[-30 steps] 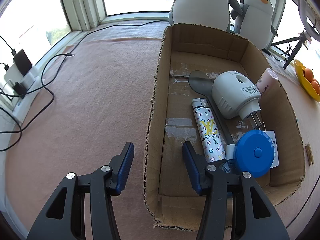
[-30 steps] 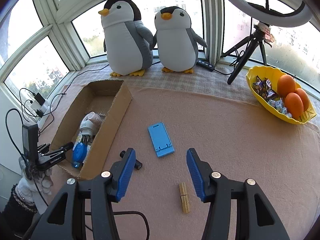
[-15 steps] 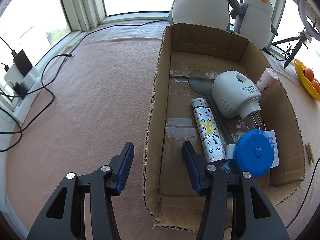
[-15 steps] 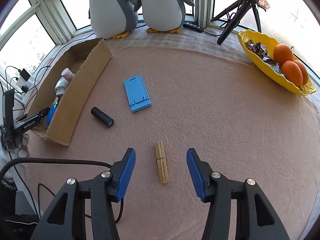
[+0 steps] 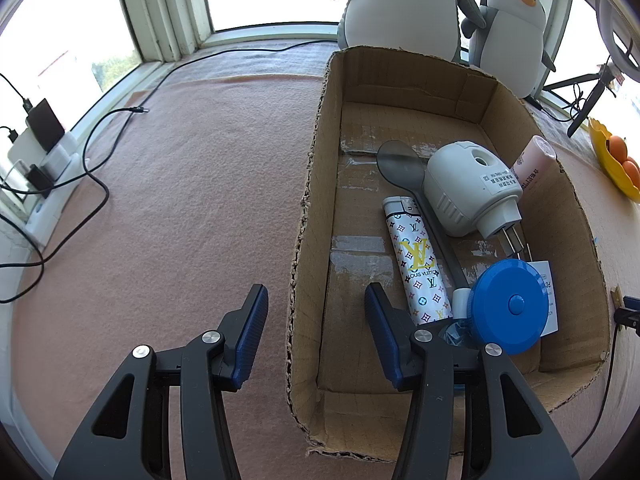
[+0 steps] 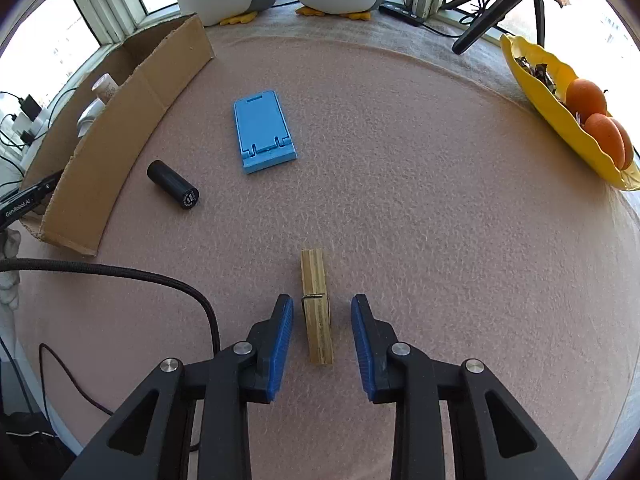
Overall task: Organize rigid objects
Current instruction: 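Grasp the wooden clothespin with the right gripper, then carry the clothespin into the box and open the right gripper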
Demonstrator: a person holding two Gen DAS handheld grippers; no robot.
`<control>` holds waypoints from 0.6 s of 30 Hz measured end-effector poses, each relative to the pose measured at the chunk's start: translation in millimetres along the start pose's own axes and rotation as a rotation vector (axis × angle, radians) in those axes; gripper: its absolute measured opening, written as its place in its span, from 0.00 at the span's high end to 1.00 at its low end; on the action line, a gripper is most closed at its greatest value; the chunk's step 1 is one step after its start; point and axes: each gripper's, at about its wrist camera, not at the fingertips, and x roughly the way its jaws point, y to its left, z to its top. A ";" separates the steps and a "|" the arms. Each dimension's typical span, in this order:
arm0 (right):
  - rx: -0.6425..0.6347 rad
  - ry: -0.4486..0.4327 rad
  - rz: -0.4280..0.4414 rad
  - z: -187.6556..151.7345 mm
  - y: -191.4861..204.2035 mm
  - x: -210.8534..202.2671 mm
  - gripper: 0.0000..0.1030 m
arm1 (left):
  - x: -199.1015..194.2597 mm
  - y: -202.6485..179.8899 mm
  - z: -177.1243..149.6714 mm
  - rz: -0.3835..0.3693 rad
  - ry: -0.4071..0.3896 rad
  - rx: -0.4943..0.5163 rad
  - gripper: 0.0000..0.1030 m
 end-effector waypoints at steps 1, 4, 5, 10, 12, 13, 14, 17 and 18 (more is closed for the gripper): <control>-0.002 -0.002 -0.004 -0.3 0.3 0.4 0.78 | 0.0 -0.1 0.0 0.000 0.000 0.000 0.50; -0.002 -0.004 -0.005 0.5 0.3 0.7 0.83 | 0.0 -0.1 0.0 0.000 0.000 0.001 0.50; 0.000 -0.004 -0.005 0.5 -0.1 0.8 0.87 | 0.0 -0.1 0.0 0.000 0.000 0.001 0.50; 0.005 -0.014 -0.002 1.9 -0.5 1.3 0.89 | 0.3 0.5 -0.3 -0.001 -0.001 -0.001 0.50; 0.009 -0.023 -0.002 2.7 0.6 -0.1 0.89 | 0.3 0.4 -0.2 -0.002 -0.001 -0.001 0.50; 0.010 -0.029 -0.004 3.8 0.9 -1.3 0.89 | 0.3 0.8 -0.2 -0.002 -0.001 -0.002 0.50; 0.011 -0.038 -0.006 5.5 1.2 -3.3 0.89 | 0.3 0.4 -0.2 -0.002 -0.001 -0.002 0.50; 0.017 -0.071 -0.001 13.6 2.5 -11.7 0.89 | 0.4 0.8 -0.3 -0.002 -0.001 -0.002 0.50; 0.018 -0.083 0.000 16.9 3.1 -15.2 0.89 | 0.4 1.0 -0.3 -0.003 -0.001 -0.003 0.50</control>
